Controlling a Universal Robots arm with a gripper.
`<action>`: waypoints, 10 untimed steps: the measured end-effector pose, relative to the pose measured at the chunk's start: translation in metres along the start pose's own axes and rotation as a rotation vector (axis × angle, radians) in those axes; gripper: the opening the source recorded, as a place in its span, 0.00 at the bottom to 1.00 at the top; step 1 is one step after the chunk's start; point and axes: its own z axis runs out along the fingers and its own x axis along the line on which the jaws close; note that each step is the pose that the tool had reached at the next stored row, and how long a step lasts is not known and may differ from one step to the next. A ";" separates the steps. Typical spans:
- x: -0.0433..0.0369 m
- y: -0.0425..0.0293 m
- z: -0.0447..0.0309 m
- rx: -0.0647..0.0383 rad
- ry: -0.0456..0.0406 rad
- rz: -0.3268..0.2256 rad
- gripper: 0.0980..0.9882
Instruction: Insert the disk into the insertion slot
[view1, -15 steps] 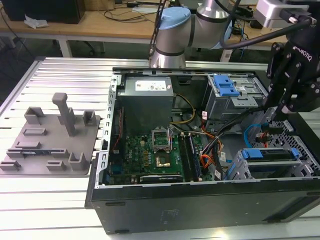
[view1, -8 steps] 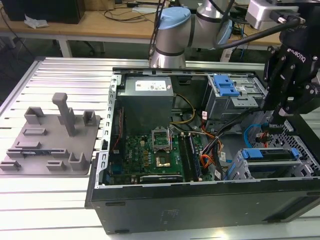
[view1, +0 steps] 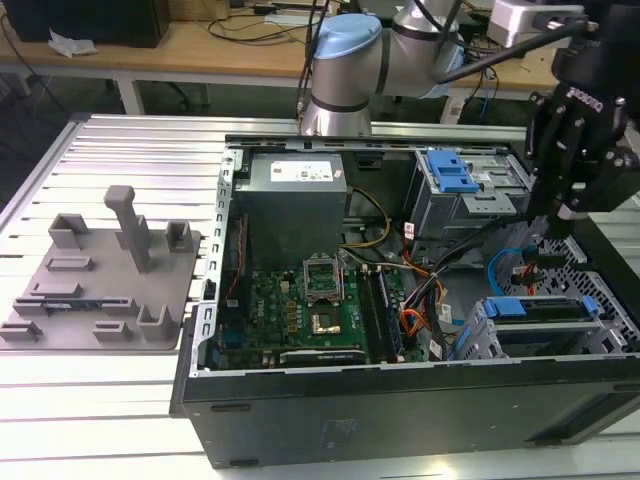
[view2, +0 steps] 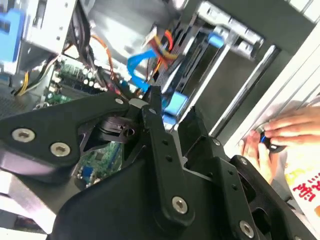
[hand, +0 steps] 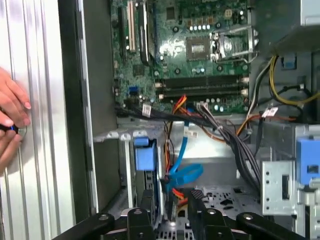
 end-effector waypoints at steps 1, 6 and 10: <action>-0.0006 -0.0104 0.0022 0.000 0.0004 -0.002 0.35; 0.0106 -0.0119 0.0138 0.006 0.0007 0.007 0.35; 0.0024 -0.0086 0.0146 0.009 0.0263 0.007 0.35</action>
